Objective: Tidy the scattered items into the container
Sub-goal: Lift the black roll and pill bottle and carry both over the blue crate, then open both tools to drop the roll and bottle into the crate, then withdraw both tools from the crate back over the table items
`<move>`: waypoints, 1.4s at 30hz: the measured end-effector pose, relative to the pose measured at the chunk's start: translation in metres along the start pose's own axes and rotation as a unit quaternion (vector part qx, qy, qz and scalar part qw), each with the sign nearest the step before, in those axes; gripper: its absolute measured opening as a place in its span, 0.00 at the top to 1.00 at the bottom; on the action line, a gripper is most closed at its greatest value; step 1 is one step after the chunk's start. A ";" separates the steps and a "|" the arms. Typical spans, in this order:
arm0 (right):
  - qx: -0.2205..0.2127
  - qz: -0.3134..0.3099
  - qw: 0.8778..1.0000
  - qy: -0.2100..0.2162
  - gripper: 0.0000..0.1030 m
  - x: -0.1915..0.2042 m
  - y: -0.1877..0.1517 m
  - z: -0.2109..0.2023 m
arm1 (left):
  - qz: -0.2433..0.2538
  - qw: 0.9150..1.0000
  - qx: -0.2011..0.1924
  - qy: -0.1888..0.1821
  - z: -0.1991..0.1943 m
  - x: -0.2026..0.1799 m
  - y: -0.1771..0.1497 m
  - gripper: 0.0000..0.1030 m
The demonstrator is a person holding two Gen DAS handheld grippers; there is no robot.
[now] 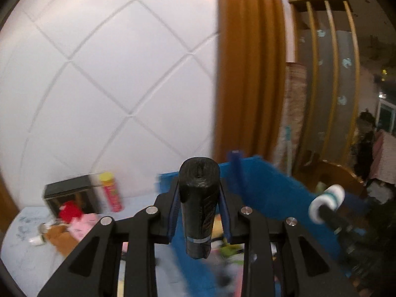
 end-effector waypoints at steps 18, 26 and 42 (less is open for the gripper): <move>0.098 -0.015 0.995 -0.006 0.43 -0.129 -0.047 0.034 | 0.022 0.993 0.118 0.010 0.058 -0.134 -0.070 0.73; 0.106 -0.030 0.994 0.003 0.25 -0.128 -0.056 0.037 | 0.015 0.993 0.104 0.053 0.048 -0.136 -0.081 0.10; 0.109 -0.031 0.994 0.003 0.01 -0.130 -0.068 0.035 | 0.006 0.992 0.112 0.060 0.044 -0.129 -0.091 0.10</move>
Point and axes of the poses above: each gripper's, at about its wrist camera, not at the fingertips, and z roughly the way its jaws point, x to its left, y to its top, the point moved 3 cm from there along z, roughly the way its jaws point, and after that the axes turned 14 degrees about x, right-handed, at the moved point
